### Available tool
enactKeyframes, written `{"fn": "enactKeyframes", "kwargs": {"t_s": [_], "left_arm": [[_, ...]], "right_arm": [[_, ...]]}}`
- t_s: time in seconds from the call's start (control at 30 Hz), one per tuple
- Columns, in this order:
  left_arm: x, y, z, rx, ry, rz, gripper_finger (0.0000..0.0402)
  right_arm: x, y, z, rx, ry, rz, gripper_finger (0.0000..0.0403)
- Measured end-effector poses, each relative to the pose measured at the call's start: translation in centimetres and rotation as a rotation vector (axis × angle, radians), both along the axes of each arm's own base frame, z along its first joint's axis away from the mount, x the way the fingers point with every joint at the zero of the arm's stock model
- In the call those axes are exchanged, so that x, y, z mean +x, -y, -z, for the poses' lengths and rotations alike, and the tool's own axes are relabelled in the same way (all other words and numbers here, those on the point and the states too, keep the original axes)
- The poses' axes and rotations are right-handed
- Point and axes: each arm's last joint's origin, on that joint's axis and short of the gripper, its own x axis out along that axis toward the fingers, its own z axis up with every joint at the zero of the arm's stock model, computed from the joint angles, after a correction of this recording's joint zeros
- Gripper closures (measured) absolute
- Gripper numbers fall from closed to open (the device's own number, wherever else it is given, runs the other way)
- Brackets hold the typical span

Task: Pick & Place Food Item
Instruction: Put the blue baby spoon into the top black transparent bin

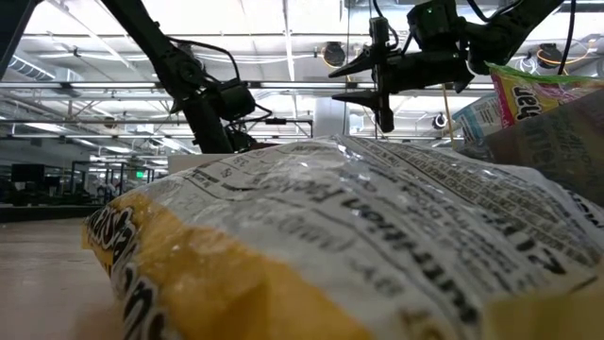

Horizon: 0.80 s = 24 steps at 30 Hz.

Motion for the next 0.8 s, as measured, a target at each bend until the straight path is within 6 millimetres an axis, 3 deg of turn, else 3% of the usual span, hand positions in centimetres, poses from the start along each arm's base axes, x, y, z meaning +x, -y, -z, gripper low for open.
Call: {"fn": "enactKeyframes", "kwargs": {"t_s": [0.8], "left_arm": [[-0.45, -0.70, -0.05, -0.006, 0.017, -0.002, 0.0372]], "right_arm": [[-0.01, 0.00, 0.11, -0.003, -0.011, 0.002, 0.0242]]}}
